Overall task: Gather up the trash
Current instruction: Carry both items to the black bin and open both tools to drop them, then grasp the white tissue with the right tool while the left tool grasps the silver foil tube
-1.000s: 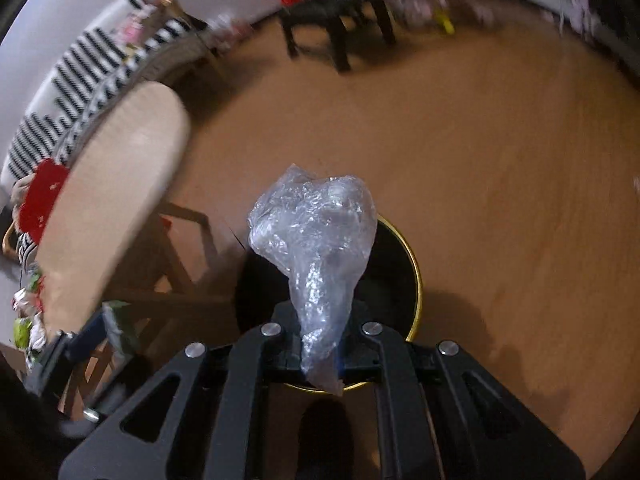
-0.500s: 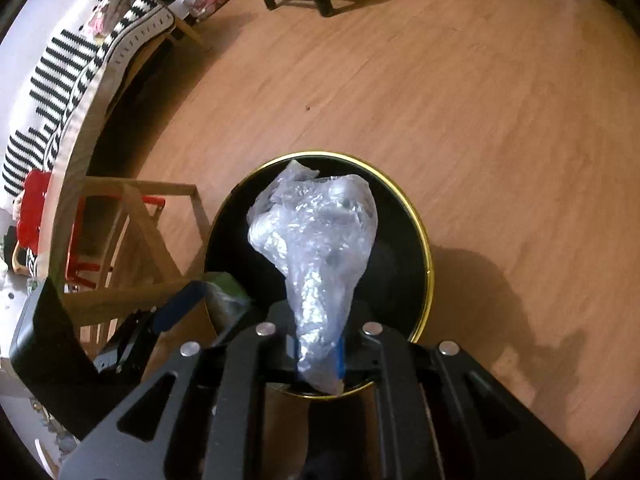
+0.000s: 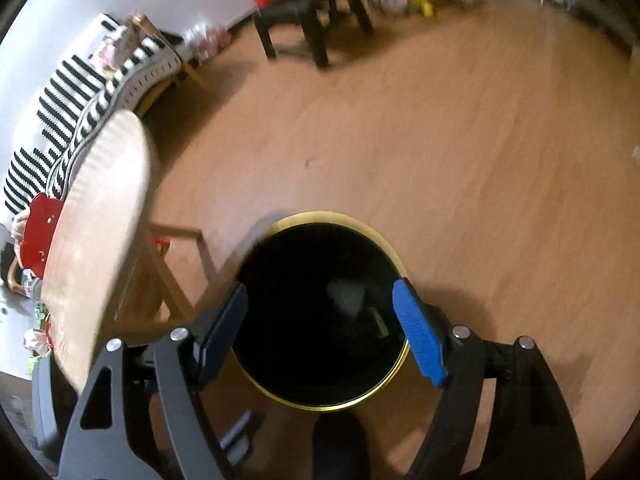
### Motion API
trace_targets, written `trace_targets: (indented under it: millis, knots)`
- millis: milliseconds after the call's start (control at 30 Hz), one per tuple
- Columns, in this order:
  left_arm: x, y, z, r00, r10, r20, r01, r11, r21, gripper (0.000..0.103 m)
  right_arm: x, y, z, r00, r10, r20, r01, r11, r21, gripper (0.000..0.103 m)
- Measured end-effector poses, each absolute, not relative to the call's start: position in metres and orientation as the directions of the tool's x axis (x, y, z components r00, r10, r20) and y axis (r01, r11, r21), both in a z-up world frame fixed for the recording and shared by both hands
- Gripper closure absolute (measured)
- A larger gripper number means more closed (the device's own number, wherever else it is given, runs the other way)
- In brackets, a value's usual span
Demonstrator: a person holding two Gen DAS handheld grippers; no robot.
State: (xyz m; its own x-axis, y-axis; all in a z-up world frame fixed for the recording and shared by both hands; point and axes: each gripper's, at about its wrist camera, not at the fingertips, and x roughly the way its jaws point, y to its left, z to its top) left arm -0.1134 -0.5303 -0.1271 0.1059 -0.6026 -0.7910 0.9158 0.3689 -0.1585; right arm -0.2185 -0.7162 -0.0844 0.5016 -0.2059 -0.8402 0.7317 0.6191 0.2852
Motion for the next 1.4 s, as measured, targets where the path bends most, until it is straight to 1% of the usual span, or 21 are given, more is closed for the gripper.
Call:
trace_targets:
  millis: [33, 100, 167, 267, 367, 400, 500, 600, 633, 800, 933, 1067, 1200, 1367, 1400]
  knots:
    - [-0.115, -0.518, -0.113, 0.124, -0.612, -0.781, 0.920, 0.366, -0.141, 0.008, -0.217, -0.707, -0.070, 0.520, -0.235, -0.821, 0.722, 0.635, 0.274, 0.027]
    - [-0.112, -0.487, -0.084, 0.172, -0.634, -0.754, 0.918, 0.381, -0.111, 0.008, -0.212, -0.679, -0.035, 0.571, -0.292, -0.767, 0.689, 0.678, 0.255, 0.021]
    - [-0.103, -0.452, -0.056, 0.219, -0.649, -0.728, 0.904, 0.415, -0.098, 0.007, -0.202, -0.649, -0.009, 0.620, -0.310, -0.721, 0.648, 0.721, 0.247, 0.018]
    - [-0.084, -0.395, -0.024, 0.322, -0.637, -0.701, 0.864, 0.500, -0.057, 0.007, -0.175, -0.597, 0.020, 0.701, -0.257, -0.665, 0.541, 0.800, 0.261, 0.017]
    - [-0.056, -0.324, 0.000, 0.467, -0.568, -0.678, 0.777, 0.630, 0.008, 0.007, -0.142, -0.539, 0.038, 0.754, -0.187, -0.630, 0.423, 0.872, 0.248, 0.016]
    - [-0.043, -0.292, 0.007, 0.518, -0.532, -0.670, 0.726, 0.687, 0.016, 0.007, -0.127, -0.513, 0.044, 0.769, -0.148, -0.622, 0.365, 0.900, 0.238, 0.016]
    - [-0.016, -0.221, 0.018, 0.598, -0.449, -0.664, 0.611, 0.792, 0.015, 0.007, -0.093, -0.453, 0.050, 0.783, -0.056, -0.619, 0.242, 0.945, 0.220, 0.016]
    - [0.007, -0.148, 0.016, 0.686, -0.305, -0.660, 0.460, 0.885, 0.069, 0.007, -0.055, -0.384, 0.049, 0.765, 0.058, -0.641, 0.095, 0.975, 0.202, 0.016]
    - [0.016, -0.118, 0.013, 0.693, -0.259, -0.673, 0.402, 0.914, 0.062, 0.007, -0.043, -0.357, 0.046, 0.753, 0.093, -0.651, 0.042, 0.981, 0.188, 0.016]
    - [0.029, -0.041, 0.000, 0.666, -0.180, -0.724, 0.266, 0.964, 0.005, 0.007, -0.015, -0.280, 0.035, 0.719, 0.153, -0.678, -0.093, 0.988, 0.125, 0.016]
    - [0.030, -0.023, -0.015, 0.656, -0.150, -0.739, 0.230, 0.973, 0.006, 0.007, -0.001, -0.253, 0.025, 0.685, 0.173, -0.707, -0.141, 0.984, 0.105, 0.016]
    - [0.040, -0.023, -0.018, 0.631, -0.173, -0.756, 0.231, 0.973, -0.030, 0.007, -0.001, -0.249, 0.017, 0.686, 0.168, -0.708, -0.147, 0.985, 0.092, 0.016]
    - [0.053, -0.035, -0.029, 0.614, -0.155, -0.774, 0.216, 0.976, -0.024, 0.007, 0.008, -0.265, -0.002, 0.648, 0.165, -0.743, -0.121, 0.986, 0.114, 0.024]
    - [0.074, -0.041, -0.051, 0.568, -0.116, -0.815, 0.162, 0.986, -0.027, 0.007, 0.024, -0.273, -0.026, 0.599, 0.143, -0.788, -0.115, 0.989, 0.093, 0.027]
    - [0.078, -0.041, -0.054, 0.563, -0.110, -0.819, 0.153, 0.988, -0.028, 0.007, 0.026, -0.272, -0.031, 0.587, 0.147, -0.796, -0.122, 0.988, 0.093, 0.028]
